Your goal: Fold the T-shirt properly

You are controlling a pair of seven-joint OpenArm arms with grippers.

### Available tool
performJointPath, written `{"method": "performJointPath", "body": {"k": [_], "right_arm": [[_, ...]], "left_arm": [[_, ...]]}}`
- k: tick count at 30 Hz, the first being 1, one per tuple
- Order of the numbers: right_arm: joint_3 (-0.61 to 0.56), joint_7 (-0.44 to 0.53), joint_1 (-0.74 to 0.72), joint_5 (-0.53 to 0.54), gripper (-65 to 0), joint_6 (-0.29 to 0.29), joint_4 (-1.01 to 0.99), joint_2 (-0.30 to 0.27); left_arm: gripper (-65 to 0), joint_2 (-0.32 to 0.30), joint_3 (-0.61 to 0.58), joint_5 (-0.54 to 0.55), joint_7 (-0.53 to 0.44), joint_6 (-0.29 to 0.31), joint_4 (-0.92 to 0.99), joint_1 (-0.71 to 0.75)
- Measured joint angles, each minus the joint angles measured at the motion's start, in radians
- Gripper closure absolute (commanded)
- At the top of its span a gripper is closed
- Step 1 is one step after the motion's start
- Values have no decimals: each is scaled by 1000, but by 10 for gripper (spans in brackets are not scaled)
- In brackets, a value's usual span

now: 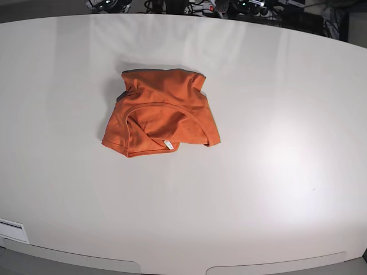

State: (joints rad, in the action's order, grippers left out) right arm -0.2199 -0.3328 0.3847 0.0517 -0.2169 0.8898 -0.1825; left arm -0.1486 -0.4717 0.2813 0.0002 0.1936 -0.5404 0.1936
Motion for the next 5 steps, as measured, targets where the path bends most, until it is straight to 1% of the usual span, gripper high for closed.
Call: {"method": "performJointPath", "body": {"k": [3,5], "right_arm": [[0,12,-3,0,0,-10,0,8],[0,19,-2,0,0,-40,0,20]], "left_arm": [[0,16,1,0,0,-3,0,-1],[0,32,1,0,1,-3,0,-3]]}}
